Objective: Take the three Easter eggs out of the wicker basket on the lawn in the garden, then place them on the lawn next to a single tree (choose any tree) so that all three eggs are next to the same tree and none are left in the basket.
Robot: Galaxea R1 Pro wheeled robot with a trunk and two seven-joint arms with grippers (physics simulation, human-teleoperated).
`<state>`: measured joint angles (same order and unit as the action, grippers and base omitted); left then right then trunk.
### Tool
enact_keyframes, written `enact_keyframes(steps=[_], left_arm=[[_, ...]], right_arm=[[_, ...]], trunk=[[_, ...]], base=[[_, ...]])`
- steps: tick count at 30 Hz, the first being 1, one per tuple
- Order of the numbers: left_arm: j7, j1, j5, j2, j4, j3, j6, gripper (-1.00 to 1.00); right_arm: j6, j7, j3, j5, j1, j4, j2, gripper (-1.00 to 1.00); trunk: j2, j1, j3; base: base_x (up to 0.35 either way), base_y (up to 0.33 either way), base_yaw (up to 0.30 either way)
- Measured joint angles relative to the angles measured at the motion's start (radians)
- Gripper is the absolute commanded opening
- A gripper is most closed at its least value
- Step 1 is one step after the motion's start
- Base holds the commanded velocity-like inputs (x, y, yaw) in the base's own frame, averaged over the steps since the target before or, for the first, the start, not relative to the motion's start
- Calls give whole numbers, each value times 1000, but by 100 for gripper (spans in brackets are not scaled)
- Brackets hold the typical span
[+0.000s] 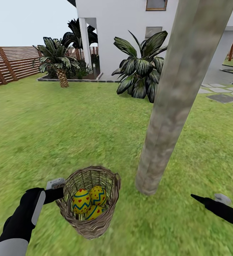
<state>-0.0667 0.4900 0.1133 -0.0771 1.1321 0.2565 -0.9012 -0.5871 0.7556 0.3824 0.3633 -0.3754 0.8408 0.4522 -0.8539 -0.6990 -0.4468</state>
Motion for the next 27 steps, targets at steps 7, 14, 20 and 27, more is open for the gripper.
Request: enact_keyframes(steps=[7, 14, 20, 27], left_arm=[[0, 0, 0, 1, -7, 1, 0, -100], [1, 0, -2, 2, -5, 3, 1, -100], [2, 0, 0, 2, 3, 2, 0, -100], [2, 0, 1, 2, 2, 1, 0, -100]], right_arm=[[-102, 2, -6, 216, 0, 23, 1, 100], [-133, 2, -7, 221, 0, 27, 0, 100], [-134, 2, -8, 214, 0, 27, 0, 100], [-132, 1, -40, 212, 0, 27, -1, 100]], trunk=[[-49, -27, -22], [-98, -54, -44], [-140, -77, -63], [-189, -104, -85]], base=[[0, 0, 0], [0, 0, 0], [0, 0, 0], [0, 0, 0]])
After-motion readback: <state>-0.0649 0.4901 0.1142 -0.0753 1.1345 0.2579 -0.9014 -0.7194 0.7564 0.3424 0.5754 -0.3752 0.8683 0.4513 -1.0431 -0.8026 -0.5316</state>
